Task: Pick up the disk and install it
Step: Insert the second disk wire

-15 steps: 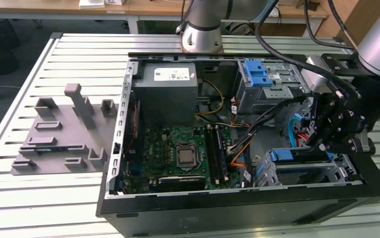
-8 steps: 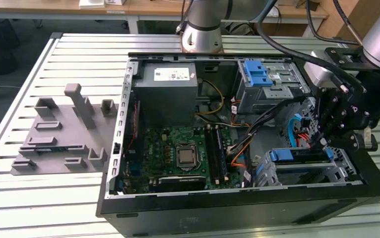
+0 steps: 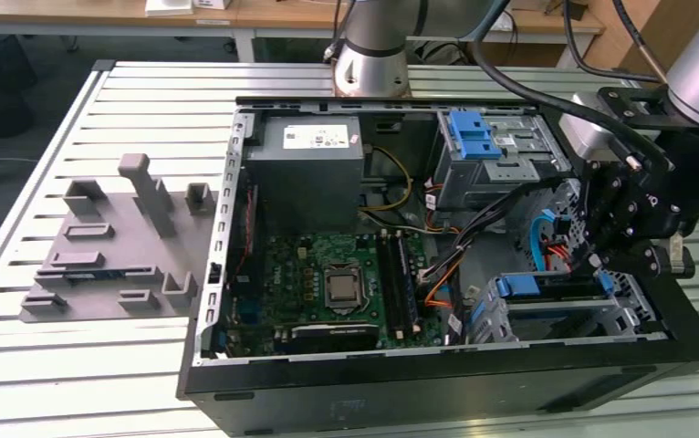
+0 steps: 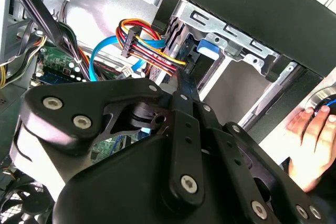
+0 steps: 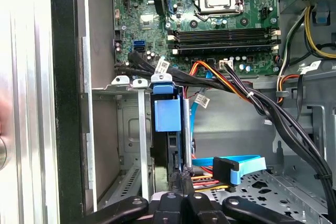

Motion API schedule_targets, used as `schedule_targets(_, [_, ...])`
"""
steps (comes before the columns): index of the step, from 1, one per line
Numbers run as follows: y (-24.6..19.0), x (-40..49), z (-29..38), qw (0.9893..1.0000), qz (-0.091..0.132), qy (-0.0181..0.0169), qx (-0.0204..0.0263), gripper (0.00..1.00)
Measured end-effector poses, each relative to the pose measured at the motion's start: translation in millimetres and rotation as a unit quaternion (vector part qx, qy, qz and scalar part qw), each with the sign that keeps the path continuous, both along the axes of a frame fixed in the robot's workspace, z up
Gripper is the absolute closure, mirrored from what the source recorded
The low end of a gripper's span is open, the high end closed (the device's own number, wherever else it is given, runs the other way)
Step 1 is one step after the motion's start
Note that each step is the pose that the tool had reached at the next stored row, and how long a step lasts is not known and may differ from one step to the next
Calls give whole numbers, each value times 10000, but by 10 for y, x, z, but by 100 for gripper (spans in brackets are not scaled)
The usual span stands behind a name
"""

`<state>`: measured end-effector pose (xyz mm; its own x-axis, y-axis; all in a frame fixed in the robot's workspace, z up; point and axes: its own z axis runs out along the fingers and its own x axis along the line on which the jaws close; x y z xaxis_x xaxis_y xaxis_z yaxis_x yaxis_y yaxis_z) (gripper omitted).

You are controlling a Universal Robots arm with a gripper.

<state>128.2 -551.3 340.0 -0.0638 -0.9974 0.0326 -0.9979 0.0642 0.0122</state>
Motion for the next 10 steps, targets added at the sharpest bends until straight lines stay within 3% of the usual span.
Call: schedule_targets(10, [0,-10,0,10000,0,1,1,89])
